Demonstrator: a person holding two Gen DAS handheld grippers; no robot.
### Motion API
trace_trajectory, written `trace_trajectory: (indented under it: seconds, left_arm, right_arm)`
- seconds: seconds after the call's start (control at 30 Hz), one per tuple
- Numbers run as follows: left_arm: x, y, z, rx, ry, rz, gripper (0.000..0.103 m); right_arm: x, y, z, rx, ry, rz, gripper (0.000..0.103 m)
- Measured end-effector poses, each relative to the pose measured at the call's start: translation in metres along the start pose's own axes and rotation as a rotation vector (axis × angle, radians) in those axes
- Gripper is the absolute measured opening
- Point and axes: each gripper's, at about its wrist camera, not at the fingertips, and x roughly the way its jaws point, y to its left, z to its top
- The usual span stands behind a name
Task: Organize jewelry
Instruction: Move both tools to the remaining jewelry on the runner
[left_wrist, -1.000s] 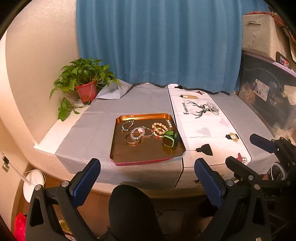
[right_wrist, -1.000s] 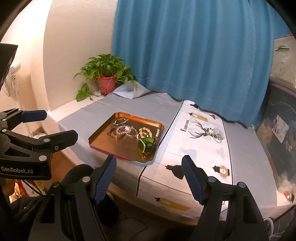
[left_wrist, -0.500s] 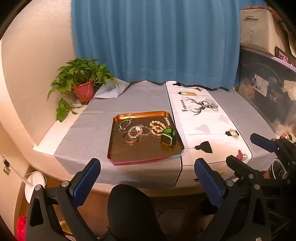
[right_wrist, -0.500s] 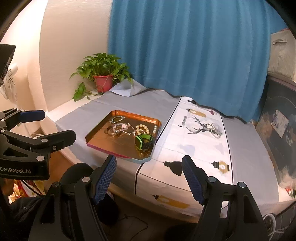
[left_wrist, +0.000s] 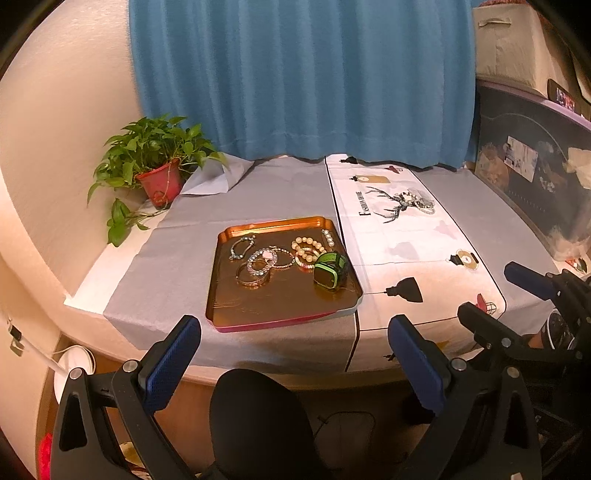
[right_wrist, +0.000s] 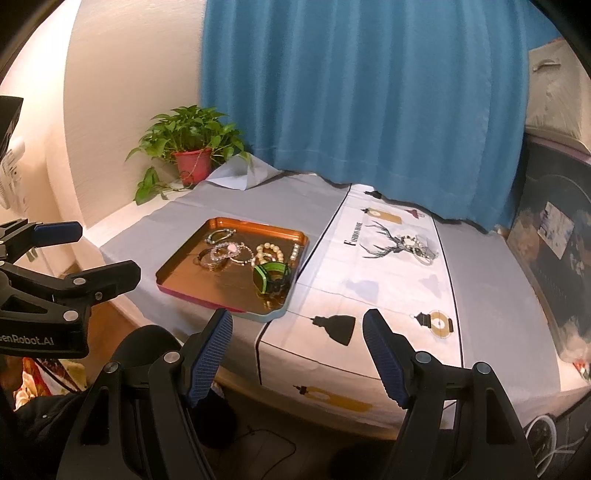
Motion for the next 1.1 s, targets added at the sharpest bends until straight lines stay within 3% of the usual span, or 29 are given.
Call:
trace_trajectory:
  seconds: [0.27,0.53,0.67,0.87,1.0,1.1]
  left_arm:
    - [0.02,-0.011,0.011,-0.004,0.045,-0.032,0.101]
    - [0.053,-0.025,0.041,-0.022,0.08,-0.045,0.101]
    - [0.08,-0.038,0.067,-0.039,0.094,-0.068,0.101]
    - [0.136,-0.075,0.113,0.026,0.089,-0.047,0.101]
    - [0.188,-0.102,0.146,0.048,0.103,-0.104,0.101]
    - [0.234,-0.126,0.176,0.059,0.068,-0.16,0.101]
  right_arm:
    - [0.011,-0.023,-0.005,0.043,0.014,-0.013,0.074]
    - [0.033,-0.071,-0.009,0.115,0.041,-0.058,0.074]
    - [0.049,-0.113,-0.006,0.174,0.047,-0.101,0.074]
    - [0.1,-0.208,0.004,0.308,0.069,-0.174,0.074]
    - [0.156,-0.264,0.017,0.363,0.096,-0.187,0.074]
    - [0.201,-0.3,0.03,0.4,0.128,-0.168,0.074]
